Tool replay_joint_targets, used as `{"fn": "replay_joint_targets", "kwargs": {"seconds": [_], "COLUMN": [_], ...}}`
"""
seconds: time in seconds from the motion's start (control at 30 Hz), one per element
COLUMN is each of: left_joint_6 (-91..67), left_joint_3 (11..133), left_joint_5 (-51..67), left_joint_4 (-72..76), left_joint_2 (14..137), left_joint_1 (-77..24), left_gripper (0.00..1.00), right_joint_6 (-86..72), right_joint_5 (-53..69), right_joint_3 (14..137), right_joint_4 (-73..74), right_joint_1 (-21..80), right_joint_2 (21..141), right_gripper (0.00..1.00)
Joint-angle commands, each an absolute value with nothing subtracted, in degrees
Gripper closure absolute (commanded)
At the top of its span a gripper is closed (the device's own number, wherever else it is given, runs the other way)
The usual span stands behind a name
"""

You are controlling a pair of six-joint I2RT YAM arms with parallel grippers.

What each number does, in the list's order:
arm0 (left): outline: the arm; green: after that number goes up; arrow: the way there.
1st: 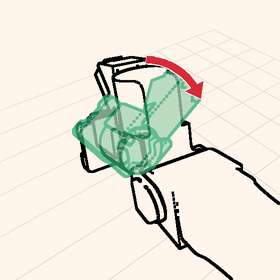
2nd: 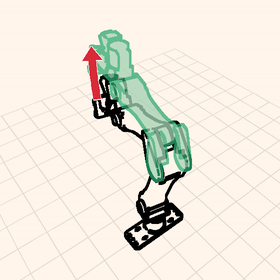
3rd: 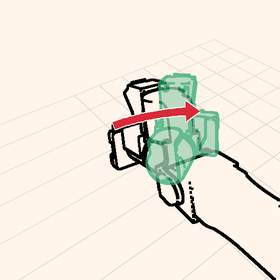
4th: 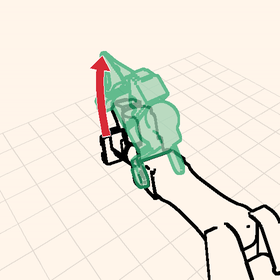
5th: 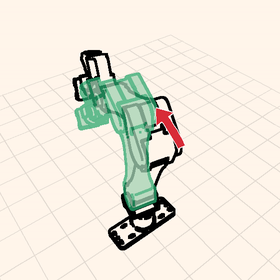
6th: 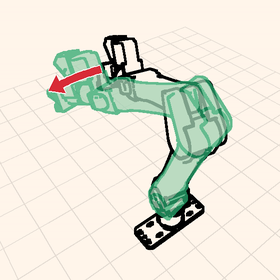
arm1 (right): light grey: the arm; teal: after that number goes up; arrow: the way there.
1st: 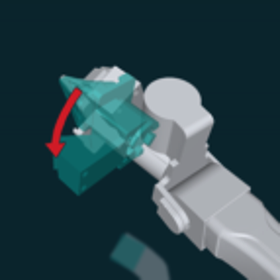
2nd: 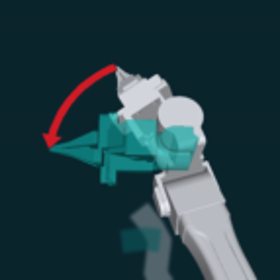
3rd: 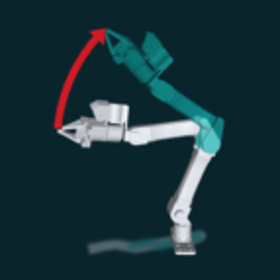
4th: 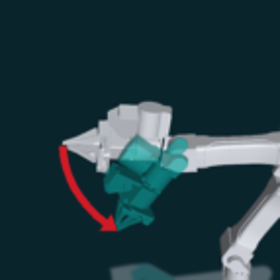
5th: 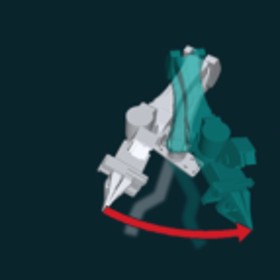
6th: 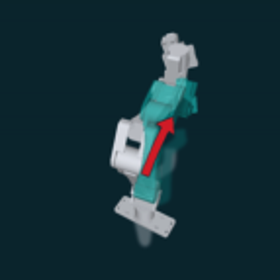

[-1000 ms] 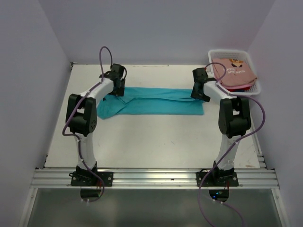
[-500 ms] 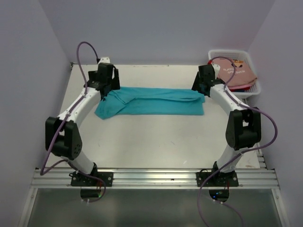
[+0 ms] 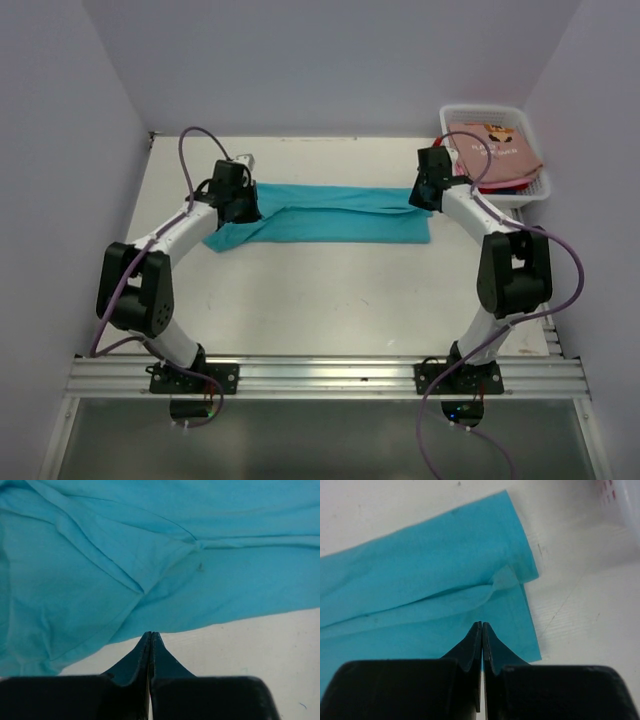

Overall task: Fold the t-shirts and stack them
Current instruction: Fold the tshirt

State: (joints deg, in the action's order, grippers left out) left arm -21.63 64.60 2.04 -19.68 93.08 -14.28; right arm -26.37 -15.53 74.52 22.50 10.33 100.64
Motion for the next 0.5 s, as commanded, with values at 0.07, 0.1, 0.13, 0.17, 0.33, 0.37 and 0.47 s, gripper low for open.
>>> {"fn": "replay_joint_targets", "kwargs": {"seconds": [0.07,0.1,0.13,0.17,0.33,0.37,0.47], "left_joint_6": [-22.5,-22.5,-22.6,-22.7,-23.7,-23.8,-23.9], "left_joint_3": [66.3,66.5,66.8,66.9,66.4,66.4,66.4], "left_joint_5": [15.4,15.4,15.8,16.1,16.6,16.7,16.6], "left_joint_4": [-13.2,-13.2,-13.0,-12.7,-10.8,-10.5,-10.1], "left_joint_2": [94.8,95.4,96.1,97.4,100.1,100.6,101.8], "left_joint_1": [-14.3,-14.3,-14.3,-14.3,-14.2,-14.2,-14.2], "left_gripper": [1.0,1.0,1.0,1.0,1.0,1.0,1.0], "right_joint_6": [-28.7,-28.7,-28.7,-28.7,-29.1,-29.0,-28.7], "right_joint_5": [-11.3,-11.3,-11.3,-10.6,-9.1,-9.0,-8.9], "right_joint_3": [72.0,72.4,72.9,73.6,76.6,78.3,81.9], "right_joint_4": [22.2,22.7,23.6,23.8,24.6,25.0,26.3], "right_joint_1": [10.1,10.1,10.1,10.2,10.1,10.2,10.2], "right_joint_2": [100.7,101.9,102.5,103.0,108.4,109.2,112.6], "right_gripper": [1.0,1.0,1.0,1.0,1.0,1.0,1.0]}}
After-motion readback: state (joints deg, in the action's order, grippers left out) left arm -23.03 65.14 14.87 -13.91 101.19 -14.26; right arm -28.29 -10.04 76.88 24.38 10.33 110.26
